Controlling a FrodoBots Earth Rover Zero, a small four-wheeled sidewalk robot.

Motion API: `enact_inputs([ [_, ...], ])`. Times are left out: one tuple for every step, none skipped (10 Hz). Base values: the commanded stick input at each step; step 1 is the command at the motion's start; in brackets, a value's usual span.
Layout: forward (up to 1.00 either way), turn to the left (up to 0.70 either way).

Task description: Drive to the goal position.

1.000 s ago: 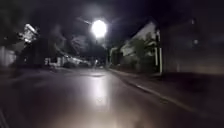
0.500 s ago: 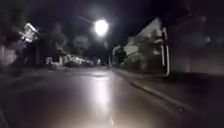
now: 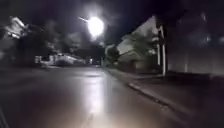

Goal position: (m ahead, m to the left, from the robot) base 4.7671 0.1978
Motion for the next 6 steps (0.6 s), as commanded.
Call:
enact_inputs([
  [0.7,0.0],
  [0.7,0.0],
  [0.7,0.0],
  [0.7,0.0],
  [0.7,0.0],
  [0.7,0.0],
])
